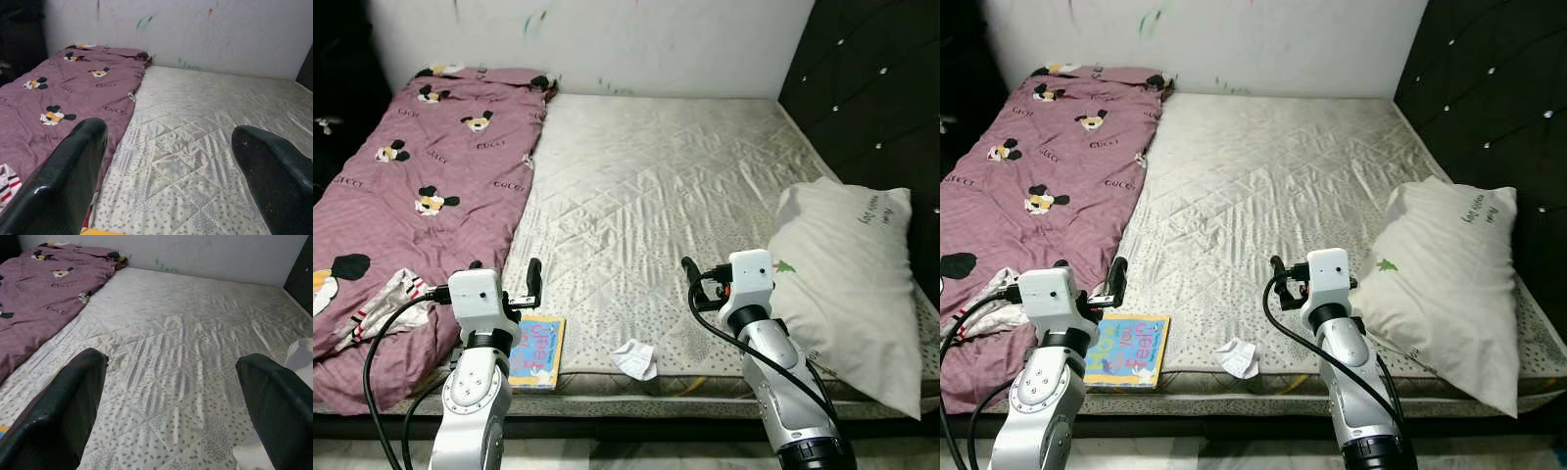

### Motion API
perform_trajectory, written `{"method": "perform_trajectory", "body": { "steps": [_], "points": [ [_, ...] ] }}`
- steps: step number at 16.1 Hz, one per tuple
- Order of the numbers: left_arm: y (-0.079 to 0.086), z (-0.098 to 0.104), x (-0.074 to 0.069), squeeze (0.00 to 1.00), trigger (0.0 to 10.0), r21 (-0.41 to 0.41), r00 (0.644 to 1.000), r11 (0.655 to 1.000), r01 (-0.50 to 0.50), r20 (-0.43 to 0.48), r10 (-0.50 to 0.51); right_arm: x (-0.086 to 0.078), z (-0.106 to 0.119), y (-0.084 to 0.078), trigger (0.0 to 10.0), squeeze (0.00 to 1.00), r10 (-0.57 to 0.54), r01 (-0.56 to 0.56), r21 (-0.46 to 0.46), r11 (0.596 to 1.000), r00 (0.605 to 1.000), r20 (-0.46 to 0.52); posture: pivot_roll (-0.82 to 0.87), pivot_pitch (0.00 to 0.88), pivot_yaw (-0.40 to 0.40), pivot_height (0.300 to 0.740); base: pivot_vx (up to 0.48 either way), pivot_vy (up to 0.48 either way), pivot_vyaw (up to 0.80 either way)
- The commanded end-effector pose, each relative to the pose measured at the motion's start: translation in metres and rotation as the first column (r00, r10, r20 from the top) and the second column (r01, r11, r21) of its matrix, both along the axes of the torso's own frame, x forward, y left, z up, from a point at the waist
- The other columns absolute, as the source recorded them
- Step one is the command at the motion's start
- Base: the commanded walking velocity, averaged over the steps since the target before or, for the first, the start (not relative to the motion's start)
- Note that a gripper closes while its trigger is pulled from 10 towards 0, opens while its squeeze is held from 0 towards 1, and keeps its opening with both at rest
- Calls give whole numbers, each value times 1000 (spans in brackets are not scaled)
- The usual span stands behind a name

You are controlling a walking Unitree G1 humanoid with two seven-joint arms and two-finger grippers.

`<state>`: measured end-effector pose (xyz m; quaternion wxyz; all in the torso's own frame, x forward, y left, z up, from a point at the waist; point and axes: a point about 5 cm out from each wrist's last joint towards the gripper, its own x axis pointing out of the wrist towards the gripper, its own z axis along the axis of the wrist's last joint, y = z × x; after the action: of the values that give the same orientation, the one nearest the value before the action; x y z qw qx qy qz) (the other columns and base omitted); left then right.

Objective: Clean up the room

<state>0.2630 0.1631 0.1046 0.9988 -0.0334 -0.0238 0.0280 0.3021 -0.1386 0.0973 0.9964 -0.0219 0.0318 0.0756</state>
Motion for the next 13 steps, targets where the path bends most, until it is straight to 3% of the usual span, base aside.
{"method": "perform_trajectory", "body": {
  "steps": [1, 13],
  "points": [
    [-1, 4, 2, 0, 10000, -11, 1000, 1000, 10, 20, -9, 1, 0, -4, 10000, 0, -18, 18, 2, 1000, 1000, 3, 27, 26, -30, 740, 322, 0, 0],
    [-3, 5, 4, 0, 10000, -2, 1000, 1000, 20, 19, -20, 4, -2, -3, 10000, 0, -26, 26, -12, 1000, 1000, 5, 24, 30, -25, 740, 323, 0, 0]
  ]
}}
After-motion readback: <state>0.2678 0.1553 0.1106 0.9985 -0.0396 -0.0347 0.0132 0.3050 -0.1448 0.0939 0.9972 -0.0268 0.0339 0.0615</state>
